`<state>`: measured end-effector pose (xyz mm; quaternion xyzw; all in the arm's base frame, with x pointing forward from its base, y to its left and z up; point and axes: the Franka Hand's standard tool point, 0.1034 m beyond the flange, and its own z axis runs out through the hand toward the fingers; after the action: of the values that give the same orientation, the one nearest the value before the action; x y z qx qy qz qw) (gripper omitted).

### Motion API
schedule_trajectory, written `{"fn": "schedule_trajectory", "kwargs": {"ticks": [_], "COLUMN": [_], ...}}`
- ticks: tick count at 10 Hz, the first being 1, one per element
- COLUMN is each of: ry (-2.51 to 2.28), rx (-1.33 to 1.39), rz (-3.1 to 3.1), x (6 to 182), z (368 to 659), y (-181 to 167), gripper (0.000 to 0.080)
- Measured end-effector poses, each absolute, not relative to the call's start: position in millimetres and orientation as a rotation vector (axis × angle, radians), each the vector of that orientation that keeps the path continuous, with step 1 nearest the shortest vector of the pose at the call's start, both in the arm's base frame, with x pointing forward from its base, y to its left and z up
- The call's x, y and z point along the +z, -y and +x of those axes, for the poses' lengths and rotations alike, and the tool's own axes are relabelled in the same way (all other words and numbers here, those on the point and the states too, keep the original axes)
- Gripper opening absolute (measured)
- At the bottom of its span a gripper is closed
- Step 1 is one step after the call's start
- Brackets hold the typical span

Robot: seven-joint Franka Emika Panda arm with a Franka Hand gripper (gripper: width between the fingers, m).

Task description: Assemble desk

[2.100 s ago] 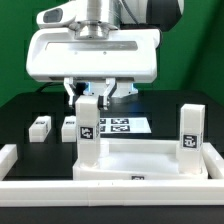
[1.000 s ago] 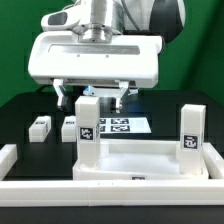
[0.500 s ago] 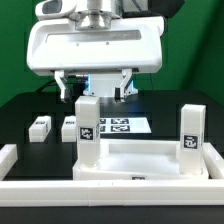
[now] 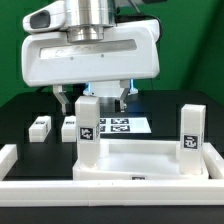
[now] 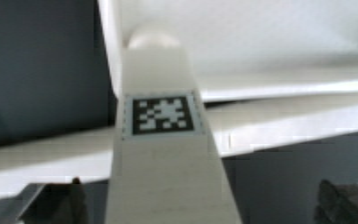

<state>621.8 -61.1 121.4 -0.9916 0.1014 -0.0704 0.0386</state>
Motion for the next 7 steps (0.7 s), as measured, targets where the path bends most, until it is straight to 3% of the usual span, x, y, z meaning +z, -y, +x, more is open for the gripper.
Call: {"fn": "schedule_trajectory", "kwargs": {"ticks": [3, 5, 6, 7], "ry": [-0.308, -0.355, -0.352, -0.387], "rx": [0.08, 0.029, 0.029, 0.032], "rz": [-3.002, -3.01, -3.01, -3.004], "x": [123.2, 120.8, 120.5, 120.0], "z": [622.8, 627.8, 627.9, 627.8], "y": [61.3, 65.0, 65.0, 64.7], "gripper": [0.0648, 0.0648, 0.0525, 0.0525]}}
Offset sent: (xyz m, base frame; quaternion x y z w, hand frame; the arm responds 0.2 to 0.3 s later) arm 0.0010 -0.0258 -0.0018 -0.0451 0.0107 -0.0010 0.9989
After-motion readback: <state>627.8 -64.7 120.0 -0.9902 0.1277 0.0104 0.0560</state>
